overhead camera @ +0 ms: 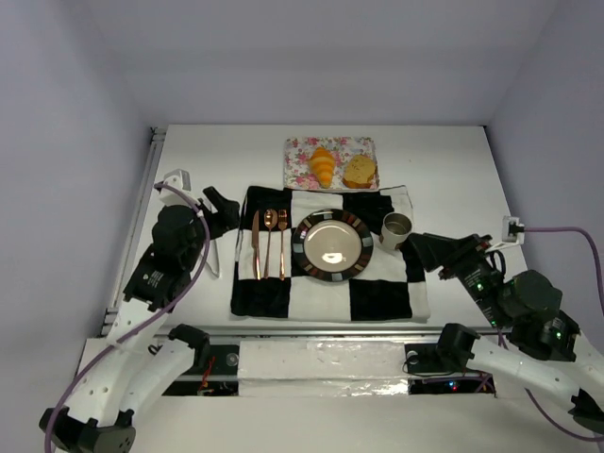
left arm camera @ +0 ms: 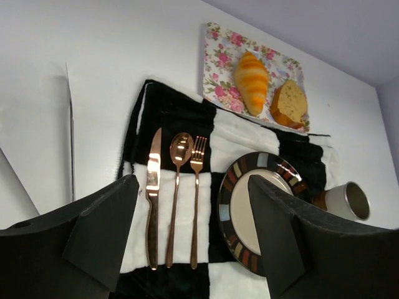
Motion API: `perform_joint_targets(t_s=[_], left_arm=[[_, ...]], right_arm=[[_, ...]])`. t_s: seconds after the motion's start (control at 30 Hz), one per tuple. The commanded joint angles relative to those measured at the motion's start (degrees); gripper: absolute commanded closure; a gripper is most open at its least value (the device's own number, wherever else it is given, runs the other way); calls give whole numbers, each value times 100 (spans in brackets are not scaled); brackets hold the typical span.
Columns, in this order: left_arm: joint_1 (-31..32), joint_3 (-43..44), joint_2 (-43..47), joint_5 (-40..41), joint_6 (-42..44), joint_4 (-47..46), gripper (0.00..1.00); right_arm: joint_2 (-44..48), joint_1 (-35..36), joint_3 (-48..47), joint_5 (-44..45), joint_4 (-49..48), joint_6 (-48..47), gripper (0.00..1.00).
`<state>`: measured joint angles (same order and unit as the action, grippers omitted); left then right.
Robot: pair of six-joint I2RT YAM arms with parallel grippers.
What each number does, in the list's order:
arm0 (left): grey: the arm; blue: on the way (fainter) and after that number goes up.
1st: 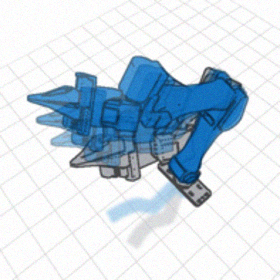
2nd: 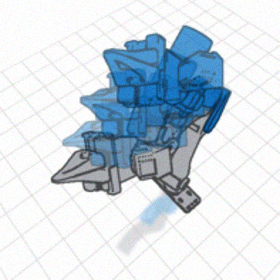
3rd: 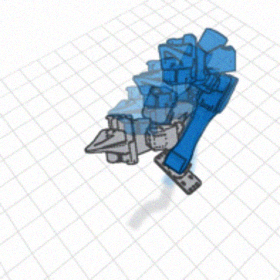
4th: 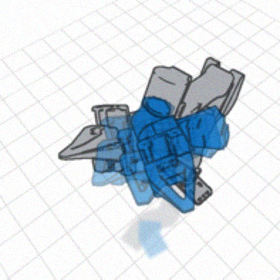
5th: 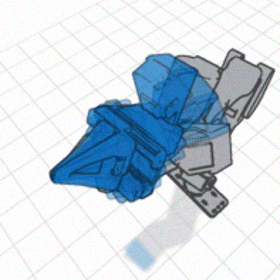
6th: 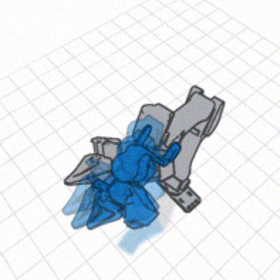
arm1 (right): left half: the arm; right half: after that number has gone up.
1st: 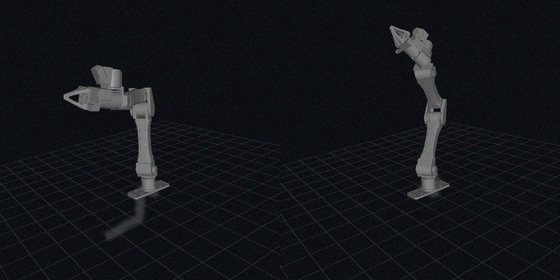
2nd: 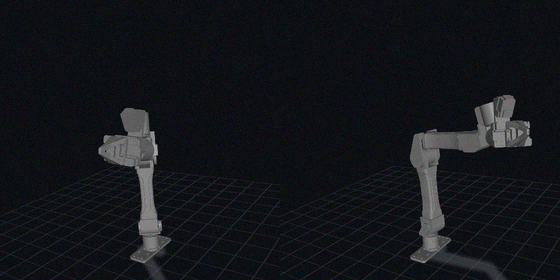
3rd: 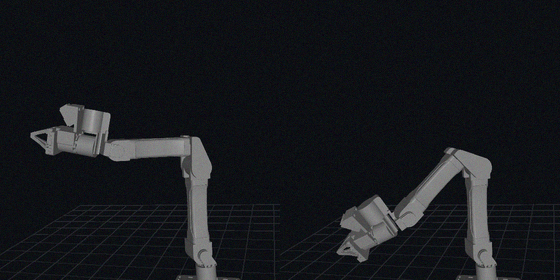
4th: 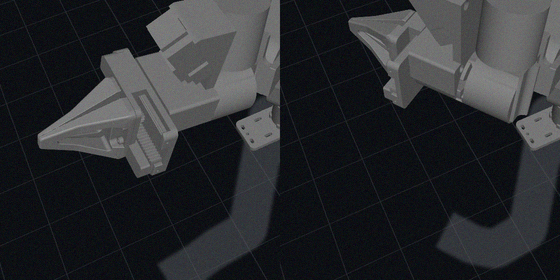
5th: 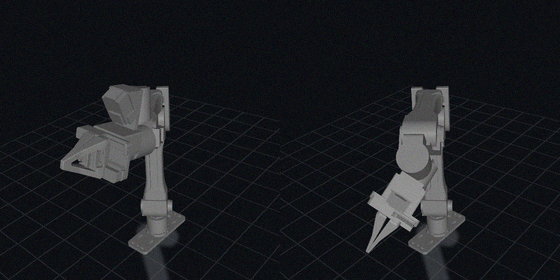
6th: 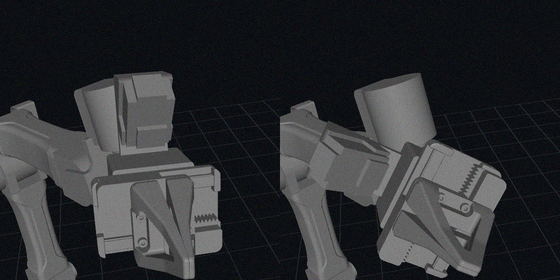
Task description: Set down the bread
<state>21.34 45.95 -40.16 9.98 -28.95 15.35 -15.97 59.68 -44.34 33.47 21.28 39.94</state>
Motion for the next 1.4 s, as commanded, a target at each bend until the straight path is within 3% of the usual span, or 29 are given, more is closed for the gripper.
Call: perform_joint_targets(t_s=[0.0, 0.1, 0.17, 0.2, 0.23, 0.27, 0.3, 0.4, 0.5, 0.6, 0.63, 0.67, 0.73, 0.93, 1.3, 1.37], left_arm=[[28, 80, -167, 222, 82, -296, 31], [28, 63, -264, 504, 144, -357, 32], [28, -25, -334, 645, 240, -463, 33], [28, -34, -491, 863, 328, -454, 38], [28, -25, -588, 1005, 346, -428, 38], [28, -34, -711, 1163, 346, -358, 47], [-42, -51, -965, 1382, 311, -332, 51], [-619, -121, -1326, 817, 223, -445, 67], [-1192, -253, -1871, 103, 319, -814, 72], [-1387, -52, -2548, 284, 573, -876, 60], [-1387, 70, -2845, 346, 644, -876, 56], [-1439, 106, -2987, 425, 723, -885, 49], [-1440, 159, -3347, 636, 881, -937, 47], [-1607, 387, -4445, 497, 1075, -1113, 47], [-1607, 845, -5756, 505, 1243, -1500, 65], [-1607, 950, -5976, 488, 1251, -1623, 75]], right_arm=[[76, 9, 197, 564, 360, 250, 31], [85, 9, 259, 493, 359, 277, 31], [94, 9, 285, 476, 394, 303, 44], [111, 9, 303, 450, 412, 356, 62], [111, 9, 312, 432, 421, 365, 62], [129, 9, 329, 388, 447, 382, 92], [155, 9, 347, 344, 447, 400, 100], [164, 9, 347, 169, 500, 382, 100], [190, 9, 364, 98, 605, 453, 100], [217, 9, 469, -7, 667, 593, 86], [225, 9, 505, -42, 658, 611, 75], [234, 9, 583, -112, 606, 655, 70], [261, 9, 654, -157, 553, 760, 66], [129, 9, 777, -420, 263, 787, 66], [-21, 9, 769, -684, 245, 874, 66], [-21, 9, 769, -702, 263, 892, 66]])
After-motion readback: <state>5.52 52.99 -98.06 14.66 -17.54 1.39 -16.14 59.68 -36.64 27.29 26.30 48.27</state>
